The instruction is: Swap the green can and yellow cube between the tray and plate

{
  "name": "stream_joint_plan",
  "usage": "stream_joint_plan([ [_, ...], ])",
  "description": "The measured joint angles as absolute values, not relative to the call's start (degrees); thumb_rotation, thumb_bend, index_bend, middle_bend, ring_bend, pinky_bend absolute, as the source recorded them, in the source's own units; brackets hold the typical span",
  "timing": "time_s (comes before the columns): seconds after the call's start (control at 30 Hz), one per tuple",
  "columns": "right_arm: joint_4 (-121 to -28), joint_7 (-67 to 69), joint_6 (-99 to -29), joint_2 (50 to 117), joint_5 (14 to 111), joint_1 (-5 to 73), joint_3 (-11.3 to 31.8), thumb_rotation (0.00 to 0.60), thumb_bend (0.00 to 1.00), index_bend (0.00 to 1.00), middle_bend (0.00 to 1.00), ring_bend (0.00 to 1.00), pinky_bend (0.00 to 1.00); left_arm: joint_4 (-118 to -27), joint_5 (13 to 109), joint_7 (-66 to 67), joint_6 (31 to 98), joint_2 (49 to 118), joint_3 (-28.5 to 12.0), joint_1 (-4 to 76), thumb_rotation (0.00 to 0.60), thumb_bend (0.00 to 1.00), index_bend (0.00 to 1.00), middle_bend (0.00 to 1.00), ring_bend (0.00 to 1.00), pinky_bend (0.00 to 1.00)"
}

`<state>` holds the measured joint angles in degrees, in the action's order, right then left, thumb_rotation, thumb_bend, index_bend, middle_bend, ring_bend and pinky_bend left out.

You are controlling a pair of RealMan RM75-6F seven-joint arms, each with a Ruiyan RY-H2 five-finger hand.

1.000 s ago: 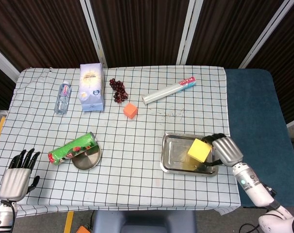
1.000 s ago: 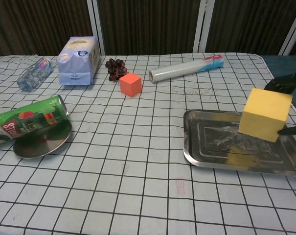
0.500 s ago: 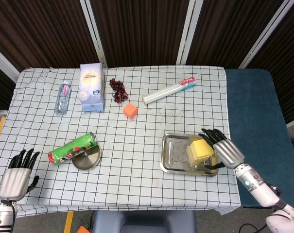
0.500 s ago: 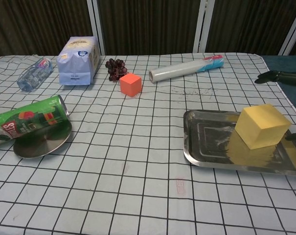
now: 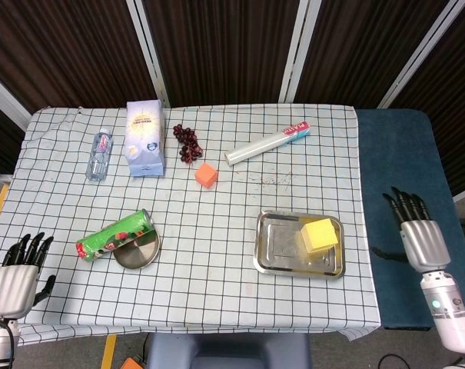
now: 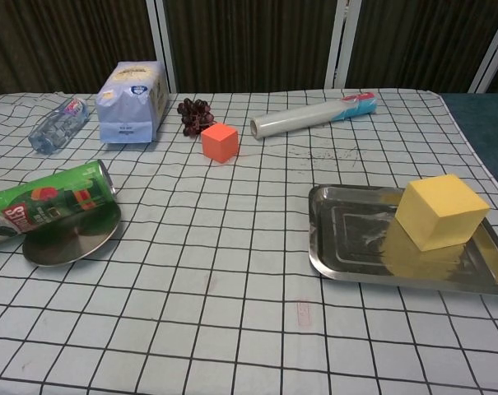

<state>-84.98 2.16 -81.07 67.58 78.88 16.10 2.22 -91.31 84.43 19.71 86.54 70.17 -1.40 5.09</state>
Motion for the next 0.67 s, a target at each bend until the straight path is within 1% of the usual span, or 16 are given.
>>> stream_joint_plan([
  [0.17, -85.0, -0.7, -86.4, 68.2, 74.8, 12.8, 4.2, 0.6, 0.05, 0.0, 0.0, 0.0, 0.0, -91.0, 84.7, 17.9, 88.1, 69.5, -2.2, 4.6, 0.6, 0.38, 0.11, 0.09, 0.0, 0.16],
  [0.33, -84.9, -3.3, -85.2, 69.0, 73.8, 11.6, 5.4, 0.6, 0.05, 0.0, 0.0, 0.0, 0.0, -90.3, 85.2, 17.1, 88.7, 69.6, -2.4, 4.4, 0.6, 0.38, 0.11, 0.09, 0.01, 0.16],
  [0.67, -85.6, -3.7, -82.7, 68.9, 75.7, 11.0, 5.2, 0.6, 0.05, 0.0, 0.0, 0.0, 0.0, -90.4, 85.2, 17.2, 88.2, 69.6, -2.4, 4.5, 0.6, 0.38, 0.11, 0.1, 0.01, 0.16],
])
